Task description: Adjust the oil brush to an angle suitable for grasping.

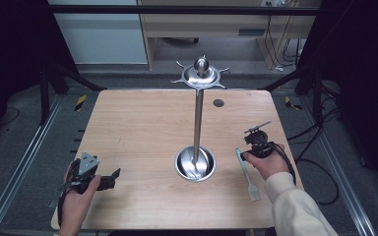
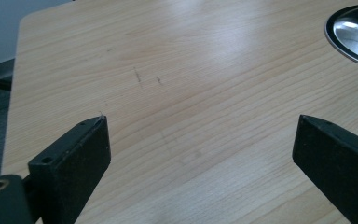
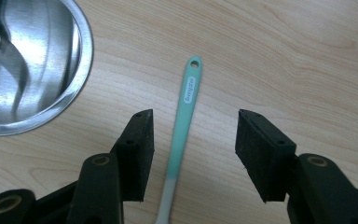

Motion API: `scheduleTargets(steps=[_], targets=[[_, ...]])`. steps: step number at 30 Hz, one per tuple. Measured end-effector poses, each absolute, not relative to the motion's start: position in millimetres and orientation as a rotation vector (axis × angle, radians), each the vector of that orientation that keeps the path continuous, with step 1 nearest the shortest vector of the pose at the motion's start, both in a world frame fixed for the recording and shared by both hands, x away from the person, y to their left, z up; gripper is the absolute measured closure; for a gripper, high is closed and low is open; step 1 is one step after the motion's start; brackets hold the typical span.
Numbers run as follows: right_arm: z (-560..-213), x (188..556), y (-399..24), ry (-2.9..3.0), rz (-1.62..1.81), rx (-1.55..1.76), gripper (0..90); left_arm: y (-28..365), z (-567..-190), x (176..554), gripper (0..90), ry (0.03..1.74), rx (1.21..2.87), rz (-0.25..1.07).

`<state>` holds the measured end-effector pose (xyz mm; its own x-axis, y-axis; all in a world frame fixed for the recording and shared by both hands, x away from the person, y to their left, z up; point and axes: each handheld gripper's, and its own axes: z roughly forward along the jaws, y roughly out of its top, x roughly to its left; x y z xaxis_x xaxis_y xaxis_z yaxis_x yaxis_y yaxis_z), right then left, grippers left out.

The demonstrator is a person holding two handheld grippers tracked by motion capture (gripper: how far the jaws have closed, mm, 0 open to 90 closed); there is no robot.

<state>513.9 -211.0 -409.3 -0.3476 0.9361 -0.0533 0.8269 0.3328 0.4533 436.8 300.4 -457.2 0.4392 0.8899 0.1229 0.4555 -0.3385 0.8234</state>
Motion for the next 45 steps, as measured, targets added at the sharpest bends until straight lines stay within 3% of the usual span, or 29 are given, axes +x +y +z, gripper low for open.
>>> scheduleTargets(steps=[7, 25, 45], targets=[[-401, 512, -212, 2.282, 0.502, 1.617, 48.6, 308, -458, 433, 3.8, 1.155, 1.964, 0.79], [-420, 507, -195, 2.328, 0.443, 1.692, 48.7, 305, -460, 426, 3.7, 1.145, 1.952, 0.769], [-453, 511, -192, 2.392, 0.275, 1.807, 62.7, 302, -460, 426, 3.7, 1.135, 1.96, 0.768]])
